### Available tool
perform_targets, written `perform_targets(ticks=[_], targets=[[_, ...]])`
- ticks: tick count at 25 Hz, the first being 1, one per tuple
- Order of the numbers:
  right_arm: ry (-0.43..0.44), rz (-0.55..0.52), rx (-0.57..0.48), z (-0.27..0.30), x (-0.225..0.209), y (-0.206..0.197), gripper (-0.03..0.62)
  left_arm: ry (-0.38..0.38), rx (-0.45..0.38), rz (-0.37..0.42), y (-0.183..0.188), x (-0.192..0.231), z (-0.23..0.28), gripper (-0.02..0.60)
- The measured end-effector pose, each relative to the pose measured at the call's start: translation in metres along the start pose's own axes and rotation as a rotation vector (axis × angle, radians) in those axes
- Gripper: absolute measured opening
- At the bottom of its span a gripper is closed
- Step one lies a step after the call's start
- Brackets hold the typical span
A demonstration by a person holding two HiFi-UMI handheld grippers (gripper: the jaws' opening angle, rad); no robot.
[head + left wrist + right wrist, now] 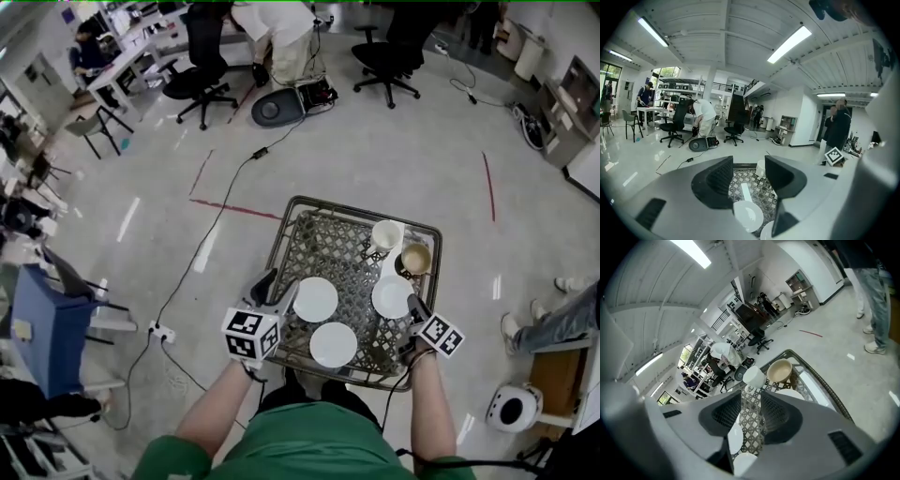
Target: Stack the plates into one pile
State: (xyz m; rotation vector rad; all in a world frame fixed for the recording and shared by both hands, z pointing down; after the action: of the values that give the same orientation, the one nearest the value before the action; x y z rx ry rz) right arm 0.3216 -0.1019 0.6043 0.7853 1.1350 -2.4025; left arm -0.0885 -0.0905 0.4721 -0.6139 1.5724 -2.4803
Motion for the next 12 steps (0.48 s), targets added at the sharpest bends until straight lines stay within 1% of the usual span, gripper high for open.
perform_targets(ticks=[4,8,12], targets=[[-0.029,0.024,0.042,0.02,-0.024,-0.011,0.147,0.012,0.012,-0.017,-0.007,0.0,0.006,0.209],[-0.049,0.101,0.079,0.038,-0.049,-0.03,0.149,0.028,0.035,-0.032,-0.02,0.003,0.012,0.209],[-0.076,0.152,0.124,0.049,-0.064,-0.047,0.149,0.04,0.054,-0.045,-0.024,0.005,0.016,0.209]])
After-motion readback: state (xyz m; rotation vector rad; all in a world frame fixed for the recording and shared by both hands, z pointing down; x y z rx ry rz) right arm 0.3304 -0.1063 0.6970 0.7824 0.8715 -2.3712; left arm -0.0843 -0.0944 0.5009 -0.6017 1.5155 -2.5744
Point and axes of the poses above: the fingertips, and each gripper's own axes: z forward along the fingers, x to its left, y out of its top, the point moved 8 cm from there along -z, backward along the fingers, and after that the axes turned 3 degrees about -z, right-handed, at the moved point
